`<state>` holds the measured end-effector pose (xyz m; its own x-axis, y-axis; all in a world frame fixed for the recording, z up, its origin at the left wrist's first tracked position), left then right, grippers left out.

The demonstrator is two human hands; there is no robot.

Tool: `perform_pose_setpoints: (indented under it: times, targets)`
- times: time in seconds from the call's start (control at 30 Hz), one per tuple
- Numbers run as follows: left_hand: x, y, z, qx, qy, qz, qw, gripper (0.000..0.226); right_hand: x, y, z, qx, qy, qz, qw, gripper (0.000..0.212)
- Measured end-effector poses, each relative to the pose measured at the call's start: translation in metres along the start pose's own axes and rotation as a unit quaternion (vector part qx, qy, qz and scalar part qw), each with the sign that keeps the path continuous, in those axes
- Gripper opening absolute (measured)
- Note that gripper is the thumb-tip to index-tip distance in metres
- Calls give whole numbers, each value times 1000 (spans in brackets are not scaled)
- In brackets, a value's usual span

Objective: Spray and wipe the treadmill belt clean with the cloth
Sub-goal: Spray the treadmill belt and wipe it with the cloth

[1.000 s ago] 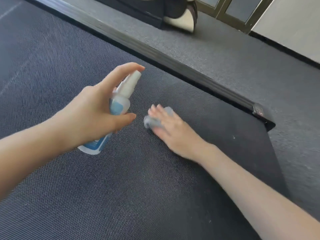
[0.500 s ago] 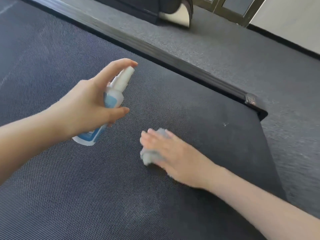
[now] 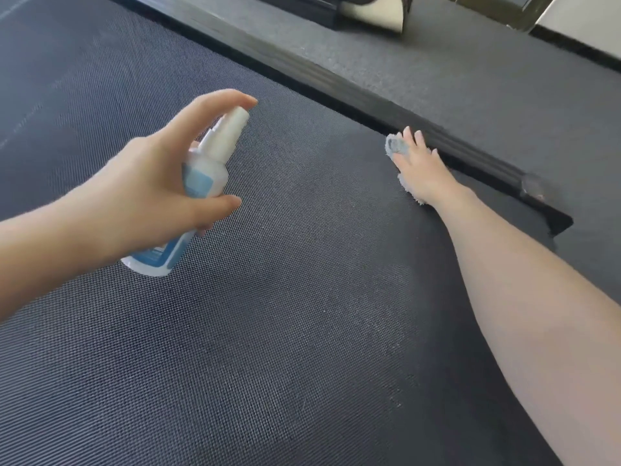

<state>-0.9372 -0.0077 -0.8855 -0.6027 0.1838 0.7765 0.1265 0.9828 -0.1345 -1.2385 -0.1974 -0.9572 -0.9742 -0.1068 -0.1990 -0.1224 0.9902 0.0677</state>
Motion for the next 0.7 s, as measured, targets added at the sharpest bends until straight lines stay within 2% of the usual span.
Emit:
perform_pose_setpoints:
  times: [0.1, 0.3, 0.53, 0.7]
  targets:
    - [3, -1, 0, -5, -6, 4, 1000, 83, 7, -2, 1, -32, 28, 43, 998, 55]
    - [18, -1, -5, -11, -4, 22, 1000, 83, 0, 13, 6, -52, -33, 81, 995, 57]
    - [34, 11, -12, -26, 0, 32, 999, 81, -57, 68, 17, -60, -58, -15, 996, 57]
    - [47, 25, -27, -33, -5, 47, 998, 80, -119, 138, 28, -109, -64, -141, 982, 54]
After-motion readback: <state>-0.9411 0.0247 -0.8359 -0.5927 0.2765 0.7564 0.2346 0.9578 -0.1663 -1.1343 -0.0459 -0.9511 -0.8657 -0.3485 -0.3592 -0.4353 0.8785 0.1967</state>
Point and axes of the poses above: each hand's wrist, its own y-axis away from the middle knuckle, its own z-axis out of the palm, x = y × z, the point moved 8 cm from there along -y, towards the middle knuckle, and after that the axes turned 4 degrees about -x, right-handed, at the moved point
